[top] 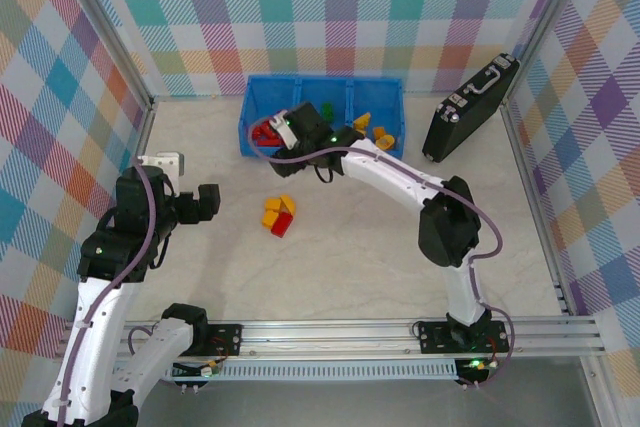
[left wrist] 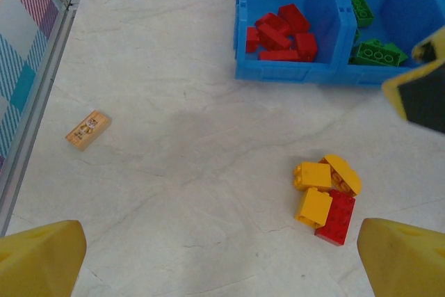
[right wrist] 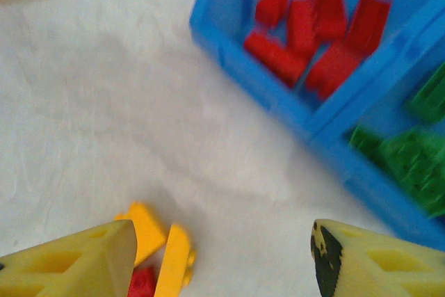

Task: Sort the legos into containers by color

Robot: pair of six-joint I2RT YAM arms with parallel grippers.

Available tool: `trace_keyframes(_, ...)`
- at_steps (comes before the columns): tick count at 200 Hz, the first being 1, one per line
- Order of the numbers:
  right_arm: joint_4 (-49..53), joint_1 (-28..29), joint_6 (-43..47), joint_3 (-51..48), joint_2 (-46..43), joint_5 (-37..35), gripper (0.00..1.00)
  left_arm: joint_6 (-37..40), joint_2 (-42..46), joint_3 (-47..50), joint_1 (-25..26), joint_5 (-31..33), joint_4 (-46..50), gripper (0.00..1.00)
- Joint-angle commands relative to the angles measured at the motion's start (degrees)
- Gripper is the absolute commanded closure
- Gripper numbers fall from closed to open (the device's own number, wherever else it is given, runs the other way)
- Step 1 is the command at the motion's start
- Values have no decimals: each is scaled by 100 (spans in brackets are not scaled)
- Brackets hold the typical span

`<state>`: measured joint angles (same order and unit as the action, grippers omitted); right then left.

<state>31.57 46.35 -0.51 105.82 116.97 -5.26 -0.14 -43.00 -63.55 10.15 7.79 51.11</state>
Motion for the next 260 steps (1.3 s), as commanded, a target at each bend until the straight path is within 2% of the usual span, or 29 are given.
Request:
trace_keyframes(1, 246, 4, -776, -421, 26, 698, 32, 35, 64, 70, -92, -118, 77, 0)
trace_keyframes(13, 139, 28, -873, -664, 39, 892, 33, 35, 55, 104, -92, -136, 52, 0)
trace_keyframes(46, 97, 133, -918, -912, 208, 814, 34, 57, 20, 106, -92, -162, 57, 0)
trace_keyframes(81, 13, 222, -790, -860, 508, 912, 34, 32, 11, 149, -92, -210, 39, 0)
trace_keyframes(141, 165, 287, -674, -660, 929, 649, 35, 56, -14, 123, -90, -206, 44, 0)
trace_keyframes(197, 279, 287, -607, -311, 1253, 530, 52, 58, -15, 150, -90, -198, 48, 0)
trace_keyframes(260, 492, 287, -502, 26, 1504, 547, 67, 78, 7, 158, -92, -168, 39, 0)
